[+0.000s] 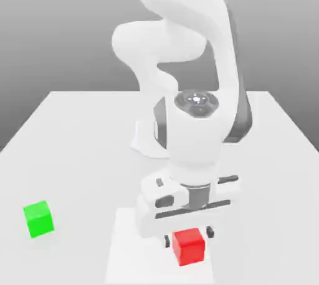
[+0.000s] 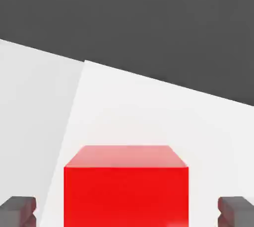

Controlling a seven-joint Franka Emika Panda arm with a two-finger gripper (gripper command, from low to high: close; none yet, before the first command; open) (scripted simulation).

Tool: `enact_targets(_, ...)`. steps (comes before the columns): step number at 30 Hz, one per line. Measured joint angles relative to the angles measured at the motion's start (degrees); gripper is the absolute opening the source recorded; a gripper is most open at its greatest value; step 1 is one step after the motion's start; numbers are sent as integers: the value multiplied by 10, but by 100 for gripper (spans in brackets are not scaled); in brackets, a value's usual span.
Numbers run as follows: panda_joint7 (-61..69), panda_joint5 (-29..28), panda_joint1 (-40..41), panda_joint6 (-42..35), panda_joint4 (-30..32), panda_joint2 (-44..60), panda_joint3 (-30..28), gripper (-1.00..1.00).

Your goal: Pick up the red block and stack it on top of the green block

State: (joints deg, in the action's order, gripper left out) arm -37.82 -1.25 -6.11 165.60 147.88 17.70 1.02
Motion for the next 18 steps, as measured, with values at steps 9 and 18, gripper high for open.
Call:
enact_targets(9, 3, 4, 3, -56, 10, -65, 4, -100)
enact_targets(18, -84, 26, 76, -110, 15, -124, -70, -100)
